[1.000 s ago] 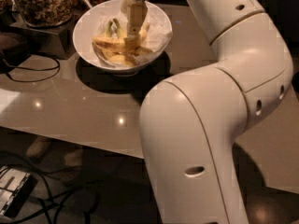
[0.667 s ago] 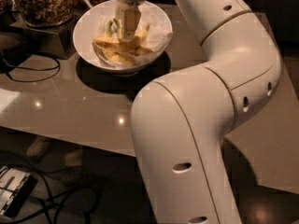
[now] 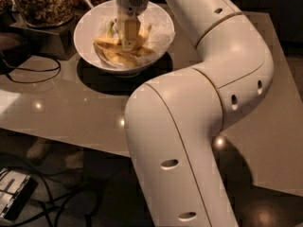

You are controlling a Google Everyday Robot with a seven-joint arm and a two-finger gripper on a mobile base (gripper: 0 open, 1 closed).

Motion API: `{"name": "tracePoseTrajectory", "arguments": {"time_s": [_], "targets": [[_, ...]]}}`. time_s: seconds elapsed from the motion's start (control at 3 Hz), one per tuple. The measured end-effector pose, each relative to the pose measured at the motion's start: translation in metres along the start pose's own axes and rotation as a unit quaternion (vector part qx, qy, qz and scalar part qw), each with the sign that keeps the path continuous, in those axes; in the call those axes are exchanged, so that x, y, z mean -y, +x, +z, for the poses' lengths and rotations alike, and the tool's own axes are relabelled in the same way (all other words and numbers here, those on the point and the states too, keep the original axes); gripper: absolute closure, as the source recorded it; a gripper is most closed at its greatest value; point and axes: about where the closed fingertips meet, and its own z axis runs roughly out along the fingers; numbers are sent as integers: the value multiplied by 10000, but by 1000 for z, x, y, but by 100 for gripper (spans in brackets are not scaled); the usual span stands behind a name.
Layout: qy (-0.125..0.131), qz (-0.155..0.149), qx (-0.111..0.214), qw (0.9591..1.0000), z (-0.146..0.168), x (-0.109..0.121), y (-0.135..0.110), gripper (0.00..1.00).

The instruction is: Pick banana from white bowl

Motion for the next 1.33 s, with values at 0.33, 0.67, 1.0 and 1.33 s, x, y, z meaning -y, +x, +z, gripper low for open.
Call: {"name": "tracePoseTrajectory", "arguments": {"time_s": [0.33,0.67,1.0,1.33], "targets": [[-152,47,-60,9999,13,-3,7,39],[-260,66,-122,9996,21,-5,13,44],[-335,66,-172,9993,26,-7,18,43],[-365,85,-190,9991,27,-8,23,39]]}}
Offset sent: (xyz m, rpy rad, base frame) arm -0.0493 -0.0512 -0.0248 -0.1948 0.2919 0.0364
